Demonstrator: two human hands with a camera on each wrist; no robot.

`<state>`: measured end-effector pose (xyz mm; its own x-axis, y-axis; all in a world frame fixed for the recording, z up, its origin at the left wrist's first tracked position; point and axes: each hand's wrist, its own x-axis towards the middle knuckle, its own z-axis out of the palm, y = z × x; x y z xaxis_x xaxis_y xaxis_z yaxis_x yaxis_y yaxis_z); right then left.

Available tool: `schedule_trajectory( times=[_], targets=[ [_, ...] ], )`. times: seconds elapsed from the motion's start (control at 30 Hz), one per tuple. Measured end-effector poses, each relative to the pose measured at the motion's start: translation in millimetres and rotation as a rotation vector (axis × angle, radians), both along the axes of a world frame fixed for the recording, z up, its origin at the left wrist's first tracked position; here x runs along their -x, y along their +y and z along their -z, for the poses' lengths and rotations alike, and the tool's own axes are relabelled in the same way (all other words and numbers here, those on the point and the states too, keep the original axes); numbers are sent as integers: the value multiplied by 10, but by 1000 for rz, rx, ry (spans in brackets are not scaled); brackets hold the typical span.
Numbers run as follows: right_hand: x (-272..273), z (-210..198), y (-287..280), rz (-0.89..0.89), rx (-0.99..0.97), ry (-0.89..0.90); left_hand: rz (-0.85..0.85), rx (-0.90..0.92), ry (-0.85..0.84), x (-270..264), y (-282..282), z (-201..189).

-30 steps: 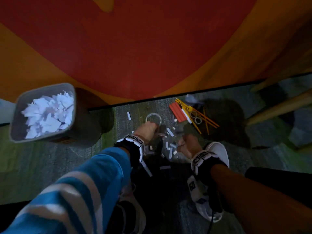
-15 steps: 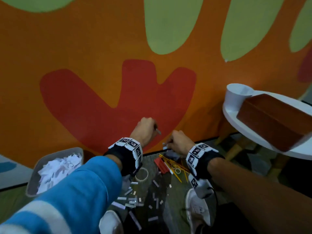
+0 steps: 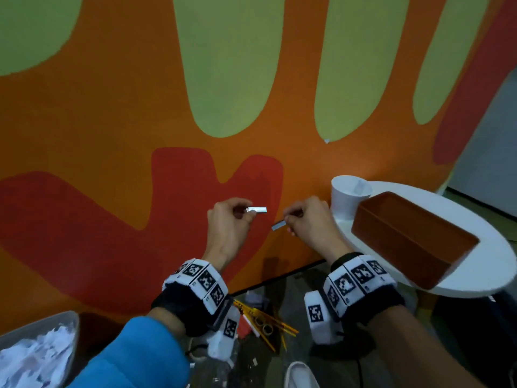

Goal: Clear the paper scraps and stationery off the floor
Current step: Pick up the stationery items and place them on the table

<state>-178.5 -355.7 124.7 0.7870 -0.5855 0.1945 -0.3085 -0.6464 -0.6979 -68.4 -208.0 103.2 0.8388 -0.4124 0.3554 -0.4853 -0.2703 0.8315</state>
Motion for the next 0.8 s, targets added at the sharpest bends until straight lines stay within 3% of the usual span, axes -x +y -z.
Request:
schedule_trajectory(
  times=[0.13, 0.27, 0.53, 0.67, 0.8],
  targets=[
    [329, -217, -406, 165, -82, -160, 42, 211, 104, 275, -433, -179],
    [789, -322, -775, 315, -118, -241, 135, 307, 171, 649, -946, -189],
    [1530, -212, -1405, 645, -81, -236, 332, 163, 149, 1428, -1872, -47],
    [1625, -27, -1505, 612, -149, -135, 432, -4, 65, 1631, -2042, 5],
    [1640, -7, -1528, 556, -104, -120, 435, -2, 39, 1533, -1865, 33]
  ],
)
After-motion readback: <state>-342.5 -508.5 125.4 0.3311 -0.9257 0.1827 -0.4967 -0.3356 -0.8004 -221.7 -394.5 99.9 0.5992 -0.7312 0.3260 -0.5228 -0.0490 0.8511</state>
